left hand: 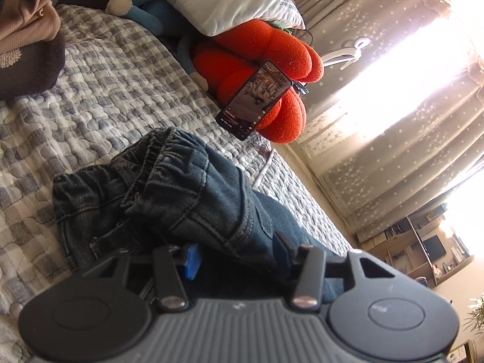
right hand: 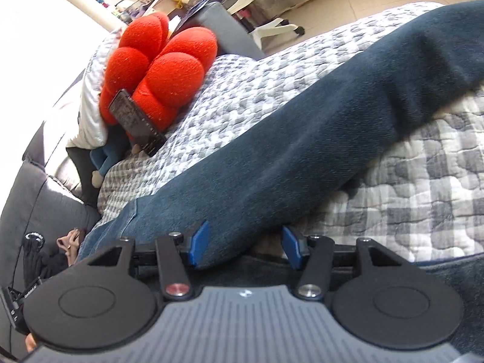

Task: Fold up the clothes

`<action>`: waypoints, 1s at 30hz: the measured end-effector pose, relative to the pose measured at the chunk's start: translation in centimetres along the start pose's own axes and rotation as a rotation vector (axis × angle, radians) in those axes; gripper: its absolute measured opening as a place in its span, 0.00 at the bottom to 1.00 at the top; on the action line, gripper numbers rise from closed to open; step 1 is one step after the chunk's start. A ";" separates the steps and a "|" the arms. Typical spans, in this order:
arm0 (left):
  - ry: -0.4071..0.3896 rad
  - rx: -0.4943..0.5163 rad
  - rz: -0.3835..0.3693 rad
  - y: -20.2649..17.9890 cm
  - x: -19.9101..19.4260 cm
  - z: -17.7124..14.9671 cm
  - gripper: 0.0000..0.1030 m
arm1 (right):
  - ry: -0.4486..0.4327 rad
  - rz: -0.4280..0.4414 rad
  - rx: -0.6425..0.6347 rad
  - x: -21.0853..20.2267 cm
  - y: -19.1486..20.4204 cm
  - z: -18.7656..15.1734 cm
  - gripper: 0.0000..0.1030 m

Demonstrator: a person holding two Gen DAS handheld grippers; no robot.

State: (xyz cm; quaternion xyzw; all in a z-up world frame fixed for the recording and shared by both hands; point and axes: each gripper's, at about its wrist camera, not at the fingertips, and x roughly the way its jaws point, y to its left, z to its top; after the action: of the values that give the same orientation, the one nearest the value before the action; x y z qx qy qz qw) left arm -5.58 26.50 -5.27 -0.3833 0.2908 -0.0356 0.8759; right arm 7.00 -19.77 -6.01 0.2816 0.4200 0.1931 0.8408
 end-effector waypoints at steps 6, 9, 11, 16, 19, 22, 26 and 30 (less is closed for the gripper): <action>-0.058 -0.012 0.005 -0.5 -0.2 0.5 0.25 | -0.076 -0.010 0.011 0.9 -1.1 0.7 0.48; -0.076 0.010 0.024 -1.1 0.0 0.8 0.22 | -0.105 -0.008 0.034 1.2 -1.5 1.0 0.40; -0.083 0.030 0.047 -1.7 0.2 0.9 0.19 | -0.128 -0.022 0.012 1.0 -1.2 1.3 0.20; -0.105 0.074 0.073 -2.9 0.3 1.9 0.15 | -0.245 -0.044 -0.108 -0.9 1.4 1.4 0.16; -0.128 0.073 0.058 -3.4 0.0 2.9 0.15 | -0.316 -0.060 -0.179 -2.1 3.3 1.1 0.16; -0.147 0.081 0.041 -3.9 -0.7 4.0 0.14 | -0.373 -0.074 -0.259 -3.5 5.2 0.6 0.16; -0.145 0.088 0.030 -4.1 -1.3 5.4 0.14 | -0.419 -0.092 -0.381 -5.4 8.2 -0.3 0.16; -0.110 0.090 0.028 -3.3 -1.9 6.1 0.14 | -0.403 -0.121 -0.486 -6.7 10.9 -1.8 0.16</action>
State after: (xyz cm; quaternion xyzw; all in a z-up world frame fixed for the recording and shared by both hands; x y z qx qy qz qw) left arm -3.36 28.72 1.25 -0.3406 0.2457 -0.0152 0.9074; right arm 0.76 -14.63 3.99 0.0794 0.2025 0.1776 0.9598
